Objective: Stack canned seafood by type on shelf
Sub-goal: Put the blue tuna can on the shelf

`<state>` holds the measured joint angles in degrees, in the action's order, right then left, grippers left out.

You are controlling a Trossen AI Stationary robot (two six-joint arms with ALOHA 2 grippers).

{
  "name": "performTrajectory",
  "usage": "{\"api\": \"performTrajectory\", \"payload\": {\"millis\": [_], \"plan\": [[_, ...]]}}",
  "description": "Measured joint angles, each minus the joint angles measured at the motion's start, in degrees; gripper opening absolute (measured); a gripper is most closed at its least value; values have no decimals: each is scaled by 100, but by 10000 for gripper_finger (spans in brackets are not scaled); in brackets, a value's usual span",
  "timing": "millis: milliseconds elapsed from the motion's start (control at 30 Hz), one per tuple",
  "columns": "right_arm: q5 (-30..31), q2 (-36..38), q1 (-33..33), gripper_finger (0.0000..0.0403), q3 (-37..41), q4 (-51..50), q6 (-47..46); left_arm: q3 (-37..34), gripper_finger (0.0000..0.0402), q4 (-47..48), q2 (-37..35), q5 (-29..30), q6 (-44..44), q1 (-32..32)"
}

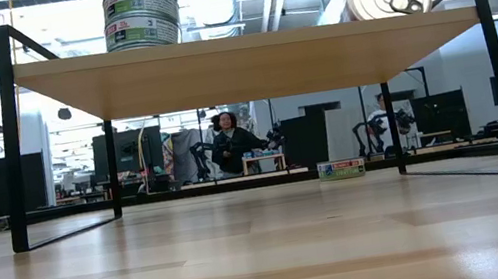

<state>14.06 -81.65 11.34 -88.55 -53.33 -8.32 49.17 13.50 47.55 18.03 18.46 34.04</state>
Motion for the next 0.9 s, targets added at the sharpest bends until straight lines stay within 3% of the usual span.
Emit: {"api": "performTrajectory", "payload": {"millis": [67,367,600,900], "plan": [[266,2,206,325,-13,-1,-218,0,210,2,0,161,36,0],[208,-23,214,395,-461,-1549,-835,0,210,10,0,639,270,0],[-259,-178,-261,396,-470,-1948,-358,0,210,7,0,734,596,0],[-954,-833,-519,396,-470,-2167,172,0,210,2,0,1531,546,-2]]}}
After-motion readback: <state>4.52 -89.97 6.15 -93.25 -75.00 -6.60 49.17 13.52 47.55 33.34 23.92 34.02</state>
